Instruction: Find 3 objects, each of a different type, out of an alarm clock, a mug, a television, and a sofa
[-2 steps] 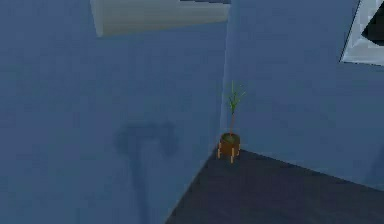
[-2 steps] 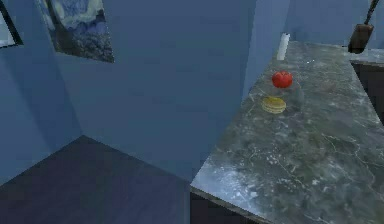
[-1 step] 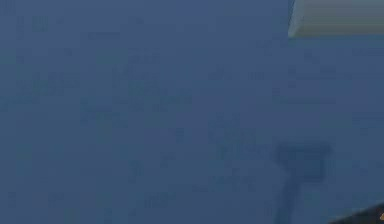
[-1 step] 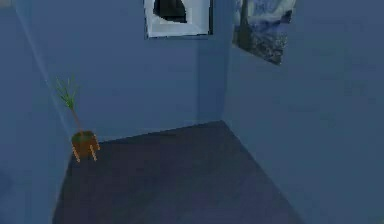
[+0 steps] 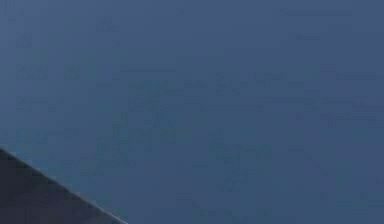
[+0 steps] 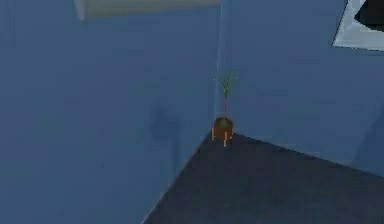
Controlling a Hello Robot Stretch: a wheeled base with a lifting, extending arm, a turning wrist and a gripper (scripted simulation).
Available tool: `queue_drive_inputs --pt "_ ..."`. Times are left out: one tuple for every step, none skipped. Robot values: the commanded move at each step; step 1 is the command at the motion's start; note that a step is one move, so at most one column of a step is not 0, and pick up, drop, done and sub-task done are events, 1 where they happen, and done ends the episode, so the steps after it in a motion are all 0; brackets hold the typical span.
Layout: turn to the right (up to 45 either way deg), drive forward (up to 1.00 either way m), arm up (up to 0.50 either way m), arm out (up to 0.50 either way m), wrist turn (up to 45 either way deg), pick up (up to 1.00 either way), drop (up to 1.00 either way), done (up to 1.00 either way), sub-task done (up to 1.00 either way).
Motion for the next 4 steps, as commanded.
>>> queue_drive_inputs --pt "-45.0 0.0 0.0 0.0 0.0 0.0 0.0 0.0 0.0" --pt "-15.0 0.0 0.0 0.0 0.0 0.0 0.0 0.0 0.0" --pt "0.0 1.0 0.0 0.0 0.0 0.0 0.0 0.0 0.0" --pt "-3.0 0.0 0.0 0.0 0.0 0.0 0.0 0.0 0.0"
